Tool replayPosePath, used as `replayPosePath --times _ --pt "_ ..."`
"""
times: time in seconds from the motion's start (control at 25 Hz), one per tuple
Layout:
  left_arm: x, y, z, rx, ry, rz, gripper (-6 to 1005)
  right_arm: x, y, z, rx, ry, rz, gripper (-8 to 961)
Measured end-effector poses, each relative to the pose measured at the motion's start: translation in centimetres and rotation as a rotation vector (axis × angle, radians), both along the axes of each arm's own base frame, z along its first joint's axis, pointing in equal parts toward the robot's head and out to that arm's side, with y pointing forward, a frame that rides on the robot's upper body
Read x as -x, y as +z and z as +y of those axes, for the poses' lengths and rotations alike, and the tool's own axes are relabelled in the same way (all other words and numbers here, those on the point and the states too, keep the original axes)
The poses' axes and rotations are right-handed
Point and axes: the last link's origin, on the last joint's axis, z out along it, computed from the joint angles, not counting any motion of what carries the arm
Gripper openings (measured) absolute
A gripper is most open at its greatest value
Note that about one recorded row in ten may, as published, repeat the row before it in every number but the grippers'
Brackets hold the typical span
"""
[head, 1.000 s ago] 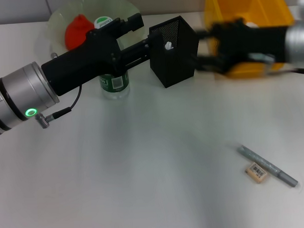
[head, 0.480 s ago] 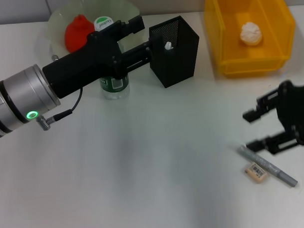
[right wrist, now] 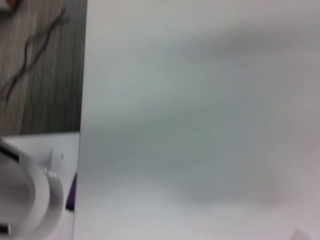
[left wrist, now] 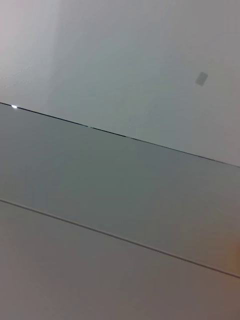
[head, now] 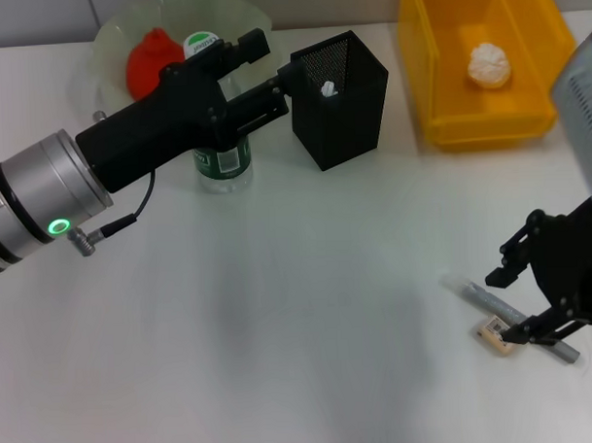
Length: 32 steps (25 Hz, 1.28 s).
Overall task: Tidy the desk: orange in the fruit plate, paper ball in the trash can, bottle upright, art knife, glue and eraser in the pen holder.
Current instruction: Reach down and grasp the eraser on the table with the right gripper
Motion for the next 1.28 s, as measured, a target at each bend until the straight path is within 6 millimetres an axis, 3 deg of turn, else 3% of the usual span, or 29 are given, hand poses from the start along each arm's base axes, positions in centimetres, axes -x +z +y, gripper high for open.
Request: replayPosePath --times 0.6,1.28 --pt "-0.1 0.3 0.5 -0.026 0.004 -0.001 724 -1.2 -4.6 0.2 0.100 0.089 -0.170 604" --pt "0.2 0.3 0.4 -0.027 0.011 0.000 724 -0.5 -5.9 0.6 0.112 0.140 -0.228 598"
